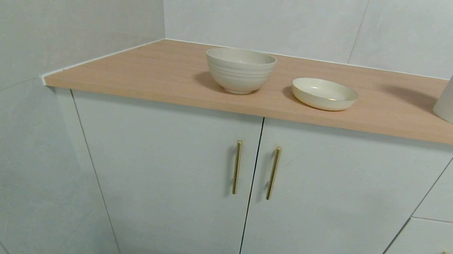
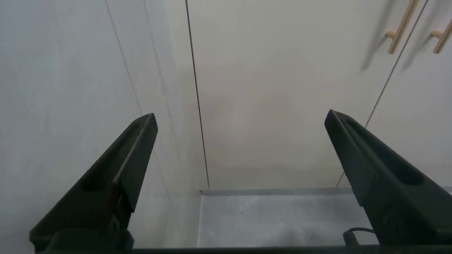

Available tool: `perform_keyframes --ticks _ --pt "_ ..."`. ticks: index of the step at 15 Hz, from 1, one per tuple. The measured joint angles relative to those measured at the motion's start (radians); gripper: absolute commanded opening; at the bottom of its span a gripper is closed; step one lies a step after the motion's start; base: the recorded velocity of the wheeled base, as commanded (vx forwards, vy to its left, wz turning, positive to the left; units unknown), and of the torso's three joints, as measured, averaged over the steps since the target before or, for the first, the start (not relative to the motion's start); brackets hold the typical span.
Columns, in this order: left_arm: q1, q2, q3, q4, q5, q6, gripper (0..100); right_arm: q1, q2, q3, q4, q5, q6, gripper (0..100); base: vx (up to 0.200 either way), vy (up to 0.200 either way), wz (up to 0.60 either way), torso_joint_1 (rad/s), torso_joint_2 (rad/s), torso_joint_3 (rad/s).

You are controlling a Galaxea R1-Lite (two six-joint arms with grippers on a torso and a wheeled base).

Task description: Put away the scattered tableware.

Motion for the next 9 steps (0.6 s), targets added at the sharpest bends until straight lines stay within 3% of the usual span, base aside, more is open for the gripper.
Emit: perform_keyframes --ticks 3,9 --pt "0.0 0.0 0.0 0.0 0.0 0.0 100 0.115 0.303 -0.101 -0.046 0.014 -0.001 100 0.0 0.0 0.0 0.0 0.0 0.0" --pt "0.0 0.0 0.0 0.0 0.0 0.0 100 0.285 0.932 -0.359 -0.289 -0.01 -0.002 100 0.0 0.0 0.0 0.0 0.0 0.0"
